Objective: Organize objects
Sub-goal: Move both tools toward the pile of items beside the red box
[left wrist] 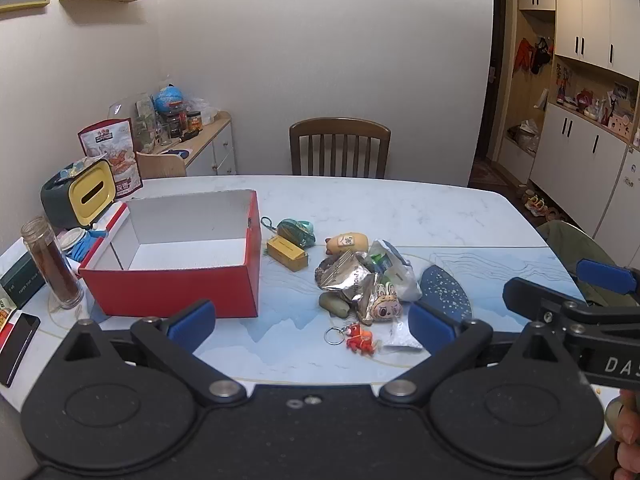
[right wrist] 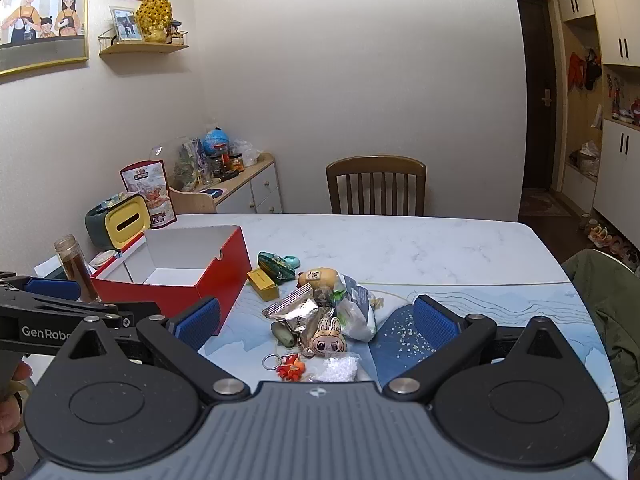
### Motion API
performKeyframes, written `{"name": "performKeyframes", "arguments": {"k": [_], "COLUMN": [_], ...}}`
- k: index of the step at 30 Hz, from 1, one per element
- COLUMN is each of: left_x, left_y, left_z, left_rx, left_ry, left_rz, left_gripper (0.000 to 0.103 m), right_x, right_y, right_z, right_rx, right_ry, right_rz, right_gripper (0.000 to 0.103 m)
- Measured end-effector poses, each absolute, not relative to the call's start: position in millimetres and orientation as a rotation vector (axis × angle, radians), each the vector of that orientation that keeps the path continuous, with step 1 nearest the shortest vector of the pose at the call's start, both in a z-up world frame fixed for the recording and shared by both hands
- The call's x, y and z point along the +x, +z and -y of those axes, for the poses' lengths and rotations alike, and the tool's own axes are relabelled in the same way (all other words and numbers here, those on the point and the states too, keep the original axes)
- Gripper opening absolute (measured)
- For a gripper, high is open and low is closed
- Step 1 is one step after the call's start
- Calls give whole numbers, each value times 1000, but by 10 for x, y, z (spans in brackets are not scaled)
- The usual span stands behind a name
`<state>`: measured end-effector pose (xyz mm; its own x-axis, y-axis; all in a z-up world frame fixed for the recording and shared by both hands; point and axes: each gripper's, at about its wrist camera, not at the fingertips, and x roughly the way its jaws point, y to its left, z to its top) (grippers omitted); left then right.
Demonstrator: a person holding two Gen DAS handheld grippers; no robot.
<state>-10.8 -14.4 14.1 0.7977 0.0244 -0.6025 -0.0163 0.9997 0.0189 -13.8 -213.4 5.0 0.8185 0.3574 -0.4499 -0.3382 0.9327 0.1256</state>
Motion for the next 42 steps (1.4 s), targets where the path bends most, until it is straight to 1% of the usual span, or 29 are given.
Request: {"name": "performKeyframes", "arguments": {"k": [12,22,31,42], "left_x": [-29,177,592,1266], "left_y": [138,34,-58,-334], "left_z": [143,-44,-344,-594], "left_rx": [19,13,1,22], "left_ry": [11,-27,-81,-216], "left_rz": [-640,-662,-695,-754], "left_gripper": [102,103,103,103], "right_x": [-50,66,370,761], "right_y": [46,22,-50,-361], "right_z": [2067,1880,1670,1426], "right_rx": [22,2,9,5], "right_ry": [384,359,314,275], "right_rz": [-475,-488,-534,-596], "right_gripper": [103,103,103,103]}}
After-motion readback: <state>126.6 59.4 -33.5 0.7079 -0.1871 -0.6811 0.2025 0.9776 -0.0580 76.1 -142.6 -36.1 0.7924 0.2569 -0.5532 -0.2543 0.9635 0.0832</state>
